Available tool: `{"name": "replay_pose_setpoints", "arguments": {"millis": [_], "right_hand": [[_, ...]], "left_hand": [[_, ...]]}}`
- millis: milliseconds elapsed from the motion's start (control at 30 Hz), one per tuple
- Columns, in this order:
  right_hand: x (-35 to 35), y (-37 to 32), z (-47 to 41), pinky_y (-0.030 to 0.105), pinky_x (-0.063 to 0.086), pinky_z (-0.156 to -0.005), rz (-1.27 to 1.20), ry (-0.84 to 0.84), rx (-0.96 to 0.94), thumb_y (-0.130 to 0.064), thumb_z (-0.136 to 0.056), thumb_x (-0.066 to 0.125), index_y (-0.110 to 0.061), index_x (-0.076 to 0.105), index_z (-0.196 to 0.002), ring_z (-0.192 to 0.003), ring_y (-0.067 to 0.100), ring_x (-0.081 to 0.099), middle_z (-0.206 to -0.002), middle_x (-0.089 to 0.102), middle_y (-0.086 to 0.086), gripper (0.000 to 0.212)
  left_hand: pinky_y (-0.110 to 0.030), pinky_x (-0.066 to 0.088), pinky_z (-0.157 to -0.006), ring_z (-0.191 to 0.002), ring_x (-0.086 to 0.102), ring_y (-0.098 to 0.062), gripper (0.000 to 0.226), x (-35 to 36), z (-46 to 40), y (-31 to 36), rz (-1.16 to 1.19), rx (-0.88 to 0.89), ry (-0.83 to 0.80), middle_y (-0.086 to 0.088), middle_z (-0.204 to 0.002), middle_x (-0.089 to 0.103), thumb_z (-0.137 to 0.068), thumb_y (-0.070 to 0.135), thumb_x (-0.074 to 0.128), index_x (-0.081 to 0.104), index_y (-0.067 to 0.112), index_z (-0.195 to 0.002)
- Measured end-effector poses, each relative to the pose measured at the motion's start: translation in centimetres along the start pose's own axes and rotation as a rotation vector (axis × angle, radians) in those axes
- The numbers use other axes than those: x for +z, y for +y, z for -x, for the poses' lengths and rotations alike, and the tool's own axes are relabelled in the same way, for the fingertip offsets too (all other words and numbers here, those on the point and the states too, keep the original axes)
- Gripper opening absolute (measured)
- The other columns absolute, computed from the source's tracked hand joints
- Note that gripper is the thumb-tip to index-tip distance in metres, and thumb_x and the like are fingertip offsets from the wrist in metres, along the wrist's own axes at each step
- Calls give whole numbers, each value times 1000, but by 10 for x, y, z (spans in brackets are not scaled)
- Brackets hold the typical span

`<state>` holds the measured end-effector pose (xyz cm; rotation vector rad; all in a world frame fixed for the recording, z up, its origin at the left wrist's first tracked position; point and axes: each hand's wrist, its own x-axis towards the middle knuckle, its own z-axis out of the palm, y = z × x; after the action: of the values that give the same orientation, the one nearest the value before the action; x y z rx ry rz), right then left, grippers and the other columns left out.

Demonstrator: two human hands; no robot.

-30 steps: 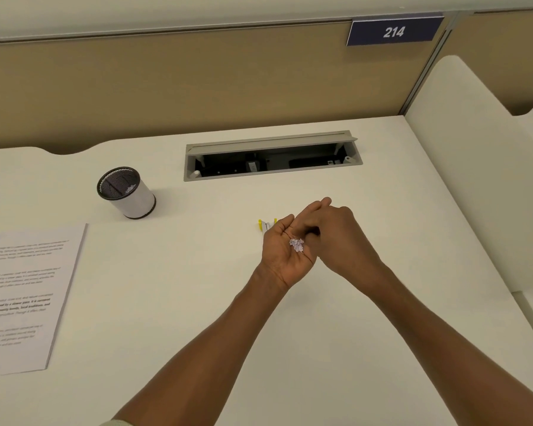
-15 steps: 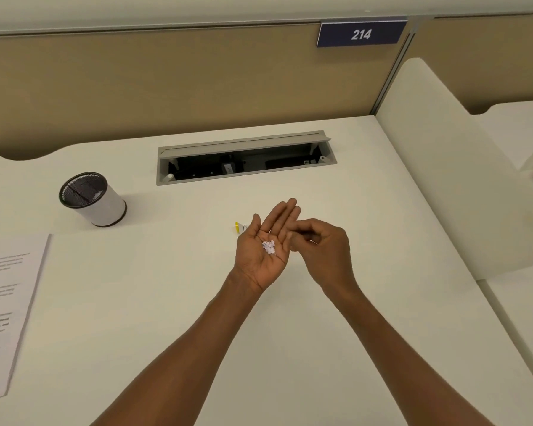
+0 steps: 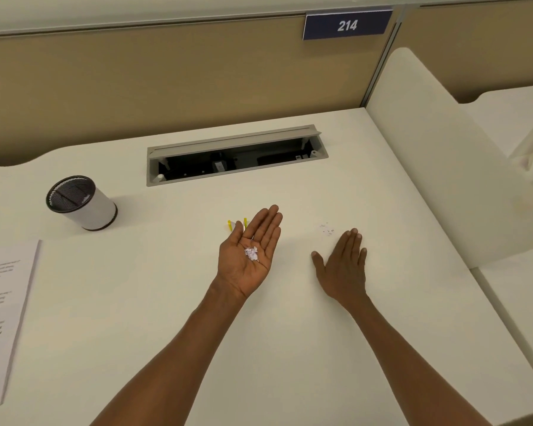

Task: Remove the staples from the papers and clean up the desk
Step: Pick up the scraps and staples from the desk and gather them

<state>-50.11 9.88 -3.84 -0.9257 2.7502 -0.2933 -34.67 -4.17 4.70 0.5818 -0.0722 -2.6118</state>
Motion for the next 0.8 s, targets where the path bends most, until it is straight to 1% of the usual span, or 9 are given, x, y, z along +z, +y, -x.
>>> {"name": "replay_pose_setpoints", "arguments": {"millis": [100, 167, 300, 367, 467, 567, 667, 733, 800], "right_hand": [[4, -11, -6, 46, 4, -122, -4, 38, -28, -65, -90, 14, 7, -4, -150, -150, 33, -2, -160, -2, 24, 95], [5, -21, -14, 45, 4, -122, -25, 22, -52, -66, -88, 11, 8, -2, -150, -150, 33, -1, -160, -1, 24, 97], [9, -40, -26, 47, 8, -122, -42, -26, -133, -62, -89, 13, 8, 0, -150, -150, 34, 1, -160, 1, 25, 94], [12, -44, -24, 49, 11, -122, -4, -4, -191, -59, -93, 17, 5, 4, -151, -150, 34, 1, -161, 2, 23, 88], [14, -41, -17, 51, 7, -121, 102, 82, -367, -52, -99, 27, -5, 13, -154, -151, 29, 0, -163, 3, 16, 74], [15, -35, -16, 52, 8, -121, 191, 99, -537, -52, -100, 32, -10, 23, -153, -151, 28, 6, -163, 8, 13, 68], [12, -27, -28, 53, 9, -120, 212, 96, -501, -54, -100, 29, -10, 25, -153, -151, 28, 8, -162, 9, 14, 69], [8, -21, -36, 53, 10, -120, 223, 60, -454, -56, -99, 22, -9, 24, -153, -151, 29, 5, -162, 7, 16, 72], [3, -17, -42, 49, 7, -121, 181, 15, -429, -58, -97, 16, -7, 19, -153, -151, 29, 1, -162, 1, 17, 76]], "left_hand": [[-42, 49, -102, -126, 57, -33, 55, 0, 3, 2, 0, 3, 6, -21, -134, 62, -106, 33, 33, 70, -7, -115], [-41, 49, -102, -127, 57, -33, 55, 0, 4, 3, -3, 4, 15, -21, -134, 62, -107, 33, 33, 70, -7, -115], [-41, 49, -102, -126, 57, -32, 55, 3, 4, 5, -17, 9, 25, -21, -133, 63, -106, 32, 33, 70, -7, -114], [-42, 49, -102, -126, 57, -33, 55, 3, 4, 5, -20, 11, 24, -21, -133, 62, -106, 32, 33, 70, -7, -114], [-42, 48, -102, -126, 57, -33, 55, 3, 5, 7, -19, 12, 25, -22, -133, 62, -107, 33, 33, 70, -7, -115], [-41, 49, -102, -126, 57, -33, 54, 2, 6, 8, -26, 13, 32, -21, -133, 62, -106, 33, 34, 70, -7, -115], [-41, 49, -102, -127, 57, -32, 54, 1, 7, 7, -31, 6, 38, -21, -133, 62, -107, 33, 34, 70, -7, -115], [-41, 49, -102, -127, 57, -32, 55, 1, 7, 7, -26, 2, 32, -21, -133, 62, -107, 33, 33, 70, -7, -115], [-41, 49, -102, -127, 56, -32, 55, 2, 7, 8, -28, -1, 29, -21, -133, 62, -107, 33, 33, 70, -7, -115]]}}
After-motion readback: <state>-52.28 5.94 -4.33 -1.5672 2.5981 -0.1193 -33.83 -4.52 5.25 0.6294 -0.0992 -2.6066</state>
